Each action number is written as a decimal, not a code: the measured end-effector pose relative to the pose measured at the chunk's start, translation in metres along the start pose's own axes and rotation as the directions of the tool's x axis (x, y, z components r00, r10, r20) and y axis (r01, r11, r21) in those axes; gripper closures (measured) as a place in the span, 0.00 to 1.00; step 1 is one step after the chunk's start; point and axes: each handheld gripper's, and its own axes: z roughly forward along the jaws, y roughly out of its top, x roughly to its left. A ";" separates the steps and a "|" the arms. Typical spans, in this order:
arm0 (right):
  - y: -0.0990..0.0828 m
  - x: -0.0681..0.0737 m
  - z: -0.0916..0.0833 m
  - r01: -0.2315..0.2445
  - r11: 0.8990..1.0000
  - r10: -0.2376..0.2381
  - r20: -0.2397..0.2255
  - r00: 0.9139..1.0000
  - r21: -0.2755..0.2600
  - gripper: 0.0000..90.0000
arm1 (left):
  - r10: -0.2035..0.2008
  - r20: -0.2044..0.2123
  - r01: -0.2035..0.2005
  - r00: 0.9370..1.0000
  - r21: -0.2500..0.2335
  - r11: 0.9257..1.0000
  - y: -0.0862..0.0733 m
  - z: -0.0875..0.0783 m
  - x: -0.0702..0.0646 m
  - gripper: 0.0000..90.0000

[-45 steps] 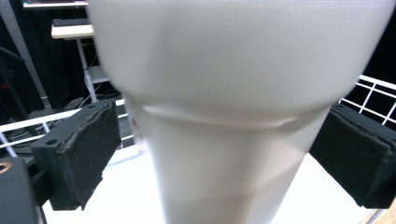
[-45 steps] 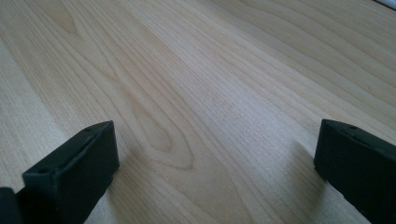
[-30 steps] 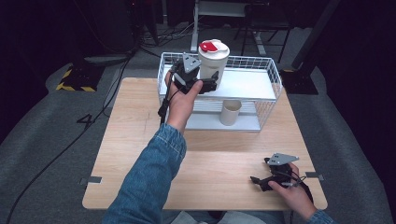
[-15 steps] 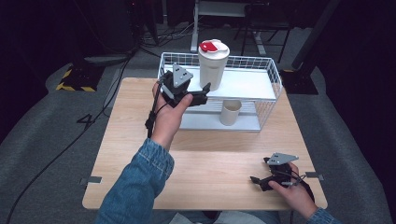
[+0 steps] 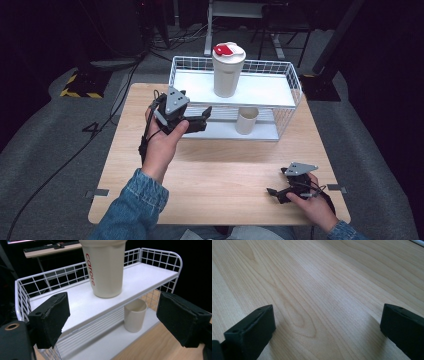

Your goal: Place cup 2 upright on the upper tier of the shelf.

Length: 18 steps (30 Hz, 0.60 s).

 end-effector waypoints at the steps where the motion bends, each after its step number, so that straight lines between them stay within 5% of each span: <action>1: 0.000 0.000 0.000 0.000 1.000 0.000 0.000 1.000 0.000 0.00 | 0.009 0.006 -0.009 1.000 0.006 1.000 -0.002 -0.003 -0.001 0.14; 10: 0.000 0.000 0.000 0.003 1.000 -0.003 0.001 1.000 -0.002 0.00 | 0.019 0.056 -0.022 0.998 0.048 0.999 -0.029 -0.025 -0.006 0.16; 15: 0.000 0.000 0.000 0.003 1.000 -0.003 0.001 1.000 -0.002 0.00 | 0.047 0.037 -0.050 0.998 0.082 0.995 -0.048 -0.032 -0.007 0.16; 18: 0.000 0.000 0.000 0.003 1.000 -0.003 0.001 1.000 -0.002 0.00 | 0.025 0.058 -0.031 0.998 0.103 0.994 -0.061 -0.033 -0.008 0.16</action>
